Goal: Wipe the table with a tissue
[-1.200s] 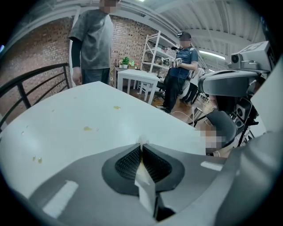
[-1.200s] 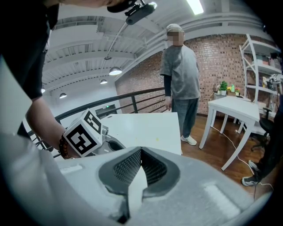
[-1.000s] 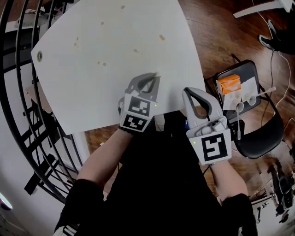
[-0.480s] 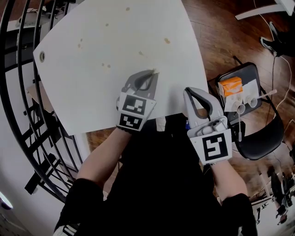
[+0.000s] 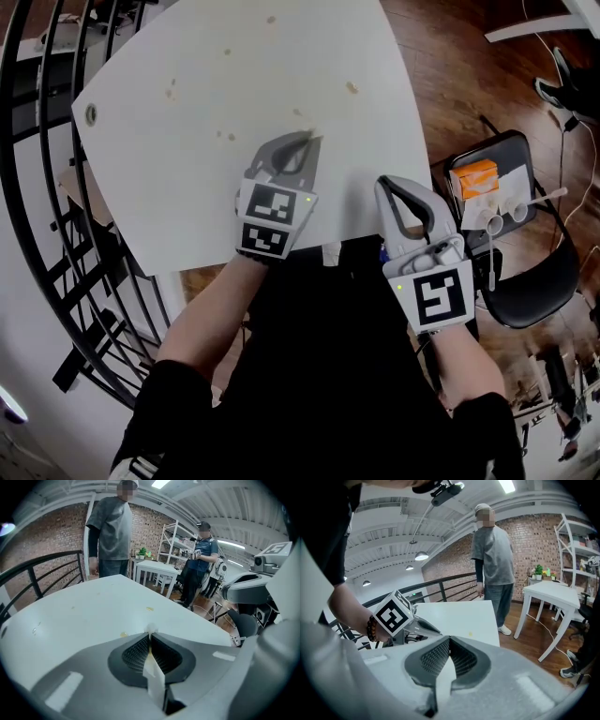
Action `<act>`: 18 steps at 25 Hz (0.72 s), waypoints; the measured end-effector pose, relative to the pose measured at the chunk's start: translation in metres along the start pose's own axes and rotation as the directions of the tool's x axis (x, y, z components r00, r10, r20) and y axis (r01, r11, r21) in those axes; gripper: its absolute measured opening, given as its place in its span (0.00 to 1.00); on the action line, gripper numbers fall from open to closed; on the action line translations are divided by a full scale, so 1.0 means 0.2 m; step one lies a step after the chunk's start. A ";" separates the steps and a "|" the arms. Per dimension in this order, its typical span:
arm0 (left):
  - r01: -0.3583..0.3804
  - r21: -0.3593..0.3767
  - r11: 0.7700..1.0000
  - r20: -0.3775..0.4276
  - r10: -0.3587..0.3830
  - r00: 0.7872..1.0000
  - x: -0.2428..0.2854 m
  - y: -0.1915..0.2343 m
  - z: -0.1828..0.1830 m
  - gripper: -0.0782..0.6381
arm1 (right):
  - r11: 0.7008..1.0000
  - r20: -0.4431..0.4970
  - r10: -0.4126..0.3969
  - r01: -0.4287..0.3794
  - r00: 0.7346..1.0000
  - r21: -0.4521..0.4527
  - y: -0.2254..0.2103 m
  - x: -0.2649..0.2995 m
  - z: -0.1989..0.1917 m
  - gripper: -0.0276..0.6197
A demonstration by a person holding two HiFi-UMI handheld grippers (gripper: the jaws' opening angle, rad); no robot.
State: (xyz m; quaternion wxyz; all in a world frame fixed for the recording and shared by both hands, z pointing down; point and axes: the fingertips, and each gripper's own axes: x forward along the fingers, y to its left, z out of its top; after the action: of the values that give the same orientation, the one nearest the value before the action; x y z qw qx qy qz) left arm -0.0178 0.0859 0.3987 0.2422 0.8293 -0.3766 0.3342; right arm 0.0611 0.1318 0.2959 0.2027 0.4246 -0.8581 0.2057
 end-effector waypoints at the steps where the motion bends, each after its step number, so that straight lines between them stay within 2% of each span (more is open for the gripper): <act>1: -0.001 0.000 1.000 0.000 0.001 1.000 0.01 0.01 0.01 0.15 | 1.000 -0.002 0.000 0.000 1.000 0.002 0.00 0.01 0.00 0.03; 18: 0.010 -0.001 1.000 -0.046 -0.010 0.999 0.09 0.09 0.00 0.15 | 1.000 -0.016 0.002 -0.002 1.000 0.017 -0.04 0.11 0.03 0.03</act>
State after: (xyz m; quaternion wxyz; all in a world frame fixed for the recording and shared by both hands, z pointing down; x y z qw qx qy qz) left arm -0.0232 0.0660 0.4154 0.2531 0.8232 -0.3668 0.3518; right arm 0.0534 0.1105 0.3041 0.2056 0.4239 -0.8551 0.2163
